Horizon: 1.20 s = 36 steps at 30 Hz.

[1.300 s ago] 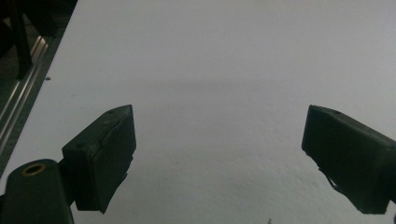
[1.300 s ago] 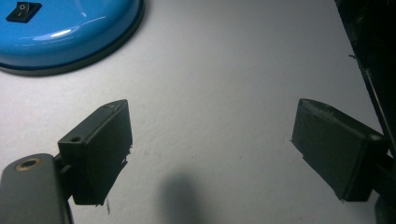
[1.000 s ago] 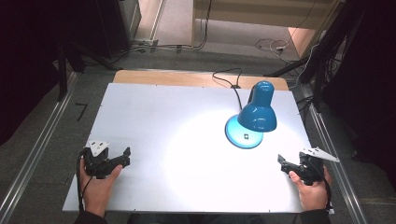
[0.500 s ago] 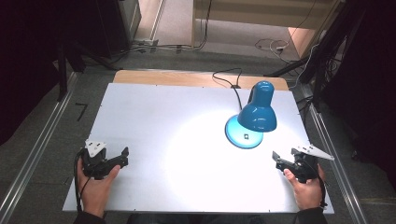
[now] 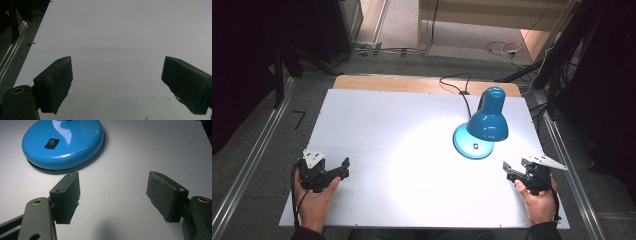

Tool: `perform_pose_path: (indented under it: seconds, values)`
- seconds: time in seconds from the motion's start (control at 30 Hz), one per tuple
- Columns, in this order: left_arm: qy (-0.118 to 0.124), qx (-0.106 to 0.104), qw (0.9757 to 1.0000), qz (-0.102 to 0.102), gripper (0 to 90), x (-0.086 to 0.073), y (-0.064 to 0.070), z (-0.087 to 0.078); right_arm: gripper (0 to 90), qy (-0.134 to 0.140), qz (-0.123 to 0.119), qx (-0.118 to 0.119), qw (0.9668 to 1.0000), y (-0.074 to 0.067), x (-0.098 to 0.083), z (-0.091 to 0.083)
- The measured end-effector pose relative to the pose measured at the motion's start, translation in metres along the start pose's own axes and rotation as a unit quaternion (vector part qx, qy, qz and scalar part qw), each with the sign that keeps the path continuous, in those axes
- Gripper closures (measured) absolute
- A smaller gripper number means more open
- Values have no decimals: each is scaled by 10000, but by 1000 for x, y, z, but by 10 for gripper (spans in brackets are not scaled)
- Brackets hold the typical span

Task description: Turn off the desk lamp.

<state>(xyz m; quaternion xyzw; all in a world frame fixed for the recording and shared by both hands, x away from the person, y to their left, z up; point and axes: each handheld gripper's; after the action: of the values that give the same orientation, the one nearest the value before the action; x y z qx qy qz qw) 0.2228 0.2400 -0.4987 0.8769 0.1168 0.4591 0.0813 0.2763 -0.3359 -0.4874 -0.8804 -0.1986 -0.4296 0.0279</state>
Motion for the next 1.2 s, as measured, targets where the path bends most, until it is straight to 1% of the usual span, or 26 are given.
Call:
perform_pose_path:
  seconds: [0.17,0.23,0.37,0.57,0.8,1.2]
  values:
    - [-4,6,10000,-1,116,0,0,0,257,2,-40,8,10000,-1,1,0]
    - [4,-3,10000,-17,117,0,-1,0,257,0,-8,17,10000,-2,2,1]
    - [-5,-3,10000,-23,118,0,-1,0,257,-21,-22,106,9999,-4,3,3]
    - [-24,-14,10000,-37,119,-1,-1,1,257,-17,-39,139,9999,-7,5,5]
    - [-37,-88,9999,-52,121,0,-1,1,258,-72,-82,246,9996,-13,9,10]
    - [-56,-119,9999,-56,122,-1,-1,2,261,-18,-120,293,9995,-20,17,16]
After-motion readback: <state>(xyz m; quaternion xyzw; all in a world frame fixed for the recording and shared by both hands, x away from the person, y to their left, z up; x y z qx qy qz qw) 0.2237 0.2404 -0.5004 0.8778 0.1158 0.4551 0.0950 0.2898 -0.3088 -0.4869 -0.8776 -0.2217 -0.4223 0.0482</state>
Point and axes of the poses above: each handheld gripper's, and its own axes: z roughly forward along the jaws, x roughly out of its top, y roughly to its right, and after that the axes turned 13 degrees about -z, right-handed
